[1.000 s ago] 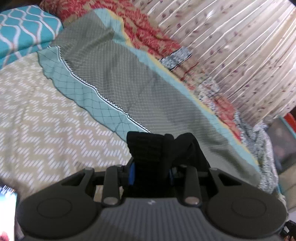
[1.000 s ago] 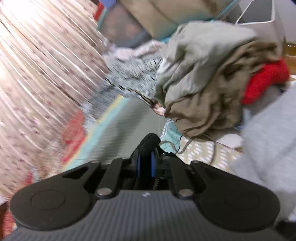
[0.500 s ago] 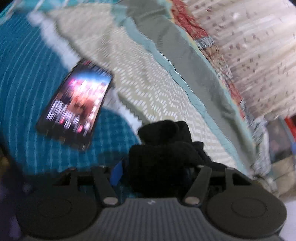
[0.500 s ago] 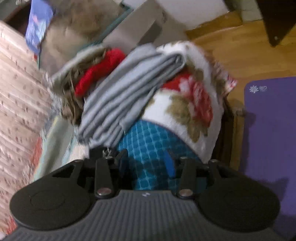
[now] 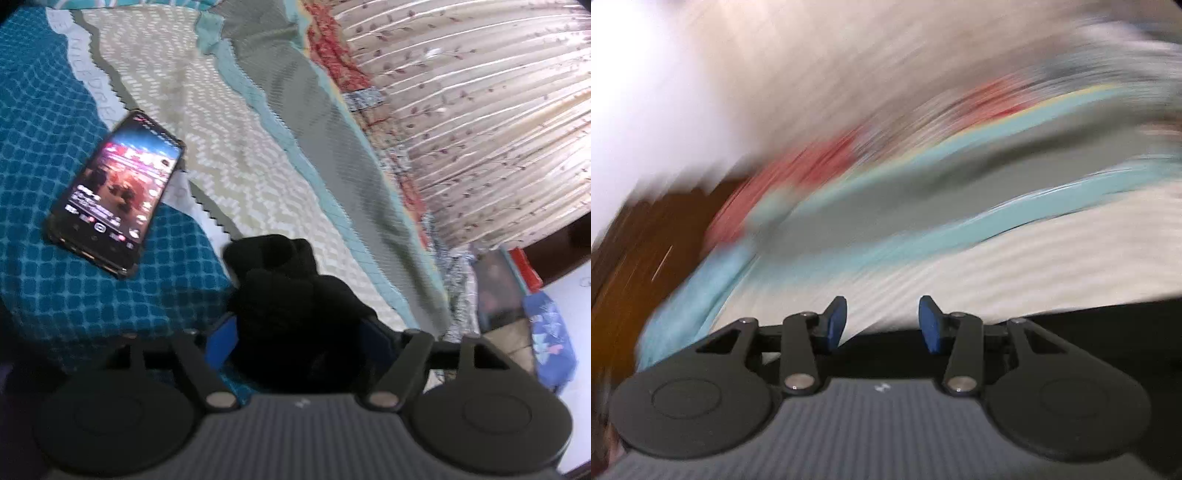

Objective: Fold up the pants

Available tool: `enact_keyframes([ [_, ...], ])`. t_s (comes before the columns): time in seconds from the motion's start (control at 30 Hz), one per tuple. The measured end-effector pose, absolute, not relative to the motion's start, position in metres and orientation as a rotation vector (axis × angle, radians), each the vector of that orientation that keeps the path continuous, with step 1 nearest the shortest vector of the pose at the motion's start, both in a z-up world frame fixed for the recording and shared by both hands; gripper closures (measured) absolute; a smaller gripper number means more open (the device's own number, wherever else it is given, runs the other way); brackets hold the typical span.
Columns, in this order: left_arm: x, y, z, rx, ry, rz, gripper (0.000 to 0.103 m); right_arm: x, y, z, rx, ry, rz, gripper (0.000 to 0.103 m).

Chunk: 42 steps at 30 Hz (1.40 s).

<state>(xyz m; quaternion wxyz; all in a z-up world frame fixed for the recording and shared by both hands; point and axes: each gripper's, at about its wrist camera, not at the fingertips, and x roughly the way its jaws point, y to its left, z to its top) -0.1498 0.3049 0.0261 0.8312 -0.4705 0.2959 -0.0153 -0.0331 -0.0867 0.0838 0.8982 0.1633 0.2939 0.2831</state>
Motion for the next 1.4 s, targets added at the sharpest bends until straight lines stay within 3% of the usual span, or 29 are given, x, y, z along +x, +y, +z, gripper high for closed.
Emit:
enact_keyframes([
  [0.1, -0.153, 0.304, 0.025, -1.008, 0.602, -0.063, 0.027, -0.021, 0.044, 0.073, 0.053, 0.714, 0.903, 0.05],
  [0.13, -0.153, 0.305, 0.025, -1.02, 0.593, -0.07, 0.027, -0.02, 0.077, 0.07, -0.034, 0.722, 0.967, 0.043],
  [0.23, -0.149, 0.308, 0.027, -1.018, 0.574, -0.092, 0.027, -0.033, 0.162, 0.056, -0.329, 0.663, 1.123, 0.027],
  [0.3, -0.144, 0.309, 0.032, -0.993, 0.561, -0.112, 0.027, -0.026, 0.206, 0.047, -0.489, 0.608, 1.146, 0.025],
  [0.33, -0.141, 0.309, 0.034, -0.978, 0.556, -0.121, 0.027, -0.023, 0.216, 0.039, -0.536, 0.609, 1.148, 0.028],
  [0.4, -0.137, 0.312, 0.041, -0.939, 0.542, -0.129, 0.027, -0.007, 0.237, 0.031, -0.606, 0.644, 1.125, 0.067],
  [0.43, -0.137, 0.315, 0.045, -0.927, 0.521, -0.129, 0.027, -0.002, 0.238, 0.032, -0.614, 0.649, 1.112, 0.078],
  [0.6, -0.133, 0.341, 0.053, -0.98, 0.413, -0.135, 0.024, 0.063, 0.192, 0.078, -0.336, 0.604, 0.904, 0.079],
  [0.73, -0.102, 0.336, 0.057, -0.973, 0.411, -0.225, 0.029, 0.101, 0.186, 0.094, -0.278, 0.592, 0.785, 0.079],
  [0.9, -0.053, 0.299, 0.046, -0.89, 0.501, -0.392, 0.056, 0.11, 0.197, 0.104, -0.312, 0.457, 0.682, 0.08],
  [1.03, -0.004, 0.286, 0.016, -0.939, 0.597, -0.383, 0.066, 0.094, 0.187, 0.109, -0.333, 0.35, 0.666, 0.08],
  [1.2, 0.042, 0.3, -0.014, -1.014, 0.675, -0.15, 0.076, 0.079, 0.177, 0.106, -0.283, 0.394, 0.728, 0.08],
  [1.37, 0.02, 0.351, -0.036, -1.237, 0.588, 0.001, 0.079, 0.022, 0.2, 0.067, -0.495, 0.472, 1.024, 0.078],
  [1.4, 0.012, 0.36, -0.037, -1.241, 0.582, 0.024, 0.072, 0.01, 0.204, 0.053, -0.567, 0.489, 1.075, 0.076],
])
